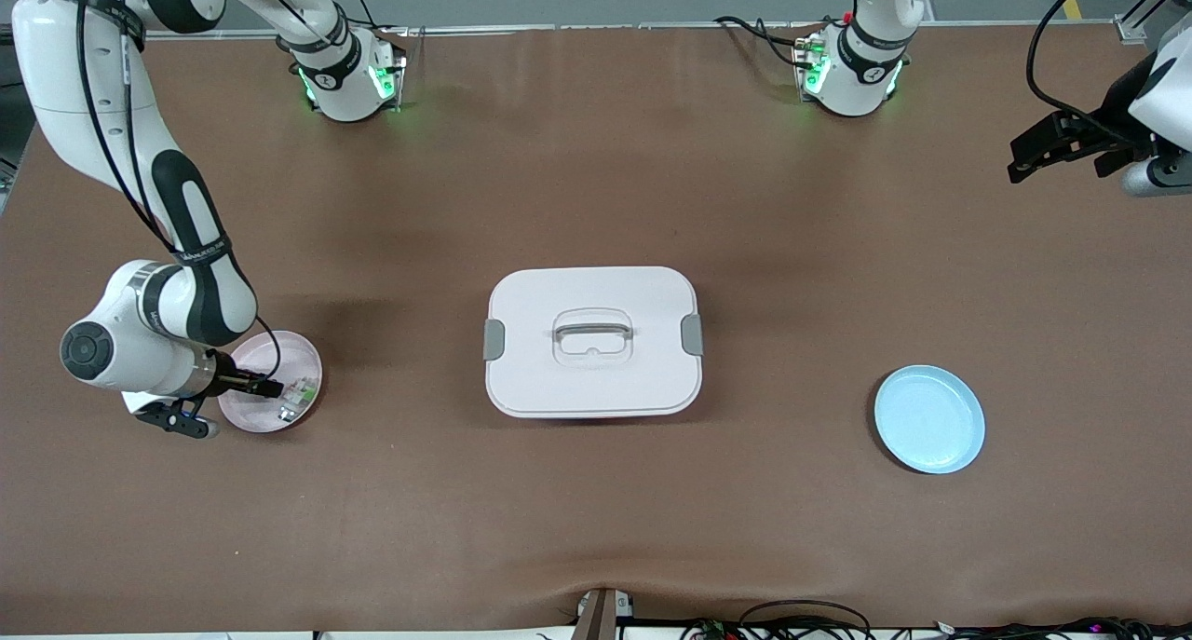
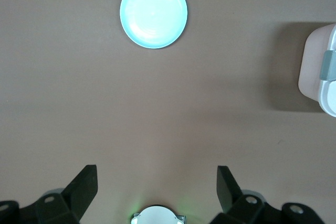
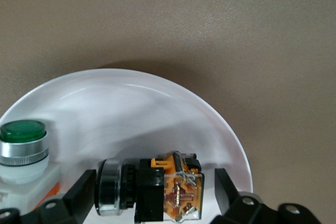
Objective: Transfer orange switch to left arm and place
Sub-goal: 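Close the right gripper on the orange switch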
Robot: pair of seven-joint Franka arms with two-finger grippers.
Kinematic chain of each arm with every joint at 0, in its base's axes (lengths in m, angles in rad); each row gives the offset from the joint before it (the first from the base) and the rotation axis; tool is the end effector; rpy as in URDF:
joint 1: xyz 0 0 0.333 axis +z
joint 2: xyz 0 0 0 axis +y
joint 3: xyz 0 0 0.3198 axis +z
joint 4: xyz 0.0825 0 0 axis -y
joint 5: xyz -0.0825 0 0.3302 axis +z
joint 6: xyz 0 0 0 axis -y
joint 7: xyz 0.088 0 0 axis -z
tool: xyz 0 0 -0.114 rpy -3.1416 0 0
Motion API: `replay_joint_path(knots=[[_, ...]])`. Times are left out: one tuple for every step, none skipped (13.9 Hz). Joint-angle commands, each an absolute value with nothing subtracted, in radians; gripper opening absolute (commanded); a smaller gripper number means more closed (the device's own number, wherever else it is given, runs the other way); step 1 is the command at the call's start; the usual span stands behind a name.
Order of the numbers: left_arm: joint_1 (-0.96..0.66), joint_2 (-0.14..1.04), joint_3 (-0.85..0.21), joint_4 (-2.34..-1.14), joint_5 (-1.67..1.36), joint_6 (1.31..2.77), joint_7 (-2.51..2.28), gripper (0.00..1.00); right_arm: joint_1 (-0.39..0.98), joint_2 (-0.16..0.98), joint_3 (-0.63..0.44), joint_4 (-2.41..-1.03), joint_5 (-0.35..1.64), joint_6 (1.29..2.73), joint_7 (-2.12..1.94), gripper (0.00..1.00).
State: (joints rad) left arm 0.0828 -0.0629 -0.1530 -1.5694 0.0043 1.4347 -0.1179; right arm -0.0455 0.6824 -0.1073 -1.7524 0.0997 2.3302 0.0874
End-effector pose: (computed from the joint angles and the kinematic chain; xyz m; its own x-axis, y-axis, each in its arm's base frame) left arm 0.4650 -0.0350 0.6405 0.9963 0.0494 -0.0703 0.0480 -0.9986 -0.0223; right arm 0.6130 -0.0856 0.2110 0.9529 -0.2870 -0.0984 -0.2873 -0.9578 0.0111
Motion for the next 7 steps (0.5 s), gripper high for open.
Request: replay_joint_path(knots=[[0.089, -0.077, -0.158, -1.580, -0.005, 1.439, -0.132, 1.00, -0.051, 0.686, -0.098, -1.743, 0.110, 2.329, 0.084, 0.78], [0.087, -0.077, -0.158, -1.580, -0.005, 1.439, -0.133, 1.00, -0.051, 0.684, -0.098, -1.743, 0.109, 2.329, 0.083, 0.71], [0.087, -0.077, -0.158, -1.580, -0.005, 1.439, -0.133, 1.00, -0.051, 0.684, -0.098, -1.743, 0.109, 2.327, 0.081, 0.63], [0.087, -0.077, -0.158, -1.578, -0.005, 1.439, -0.133, 1.00, -0.049, 0.683, -0.098, -1.743, 0.109, 2.324, 0.078, 0.56], [0.087, -0.077, -0.158, -1.578, -0.005, 1.439, -0.132, 1.00, -0.049, 0.683, -0.098, -1.743, 0.106, 2.322, 0.077, 0.46], [0.087, -0.077, -0.158, -1.578, -0.003, 1.440, -0.132, 1.00, -0.049, 0.681, -0.098, -1.743, 0.106, 2.321, 0.075, 0.38], [0.087, -0.077, -0.158, -1.578, -0.003, 1.440, -0.132, 1.00, -0.049, 0.681, -0.098, -1.743, 0.106, 2.319, 0.075, 0.36]])
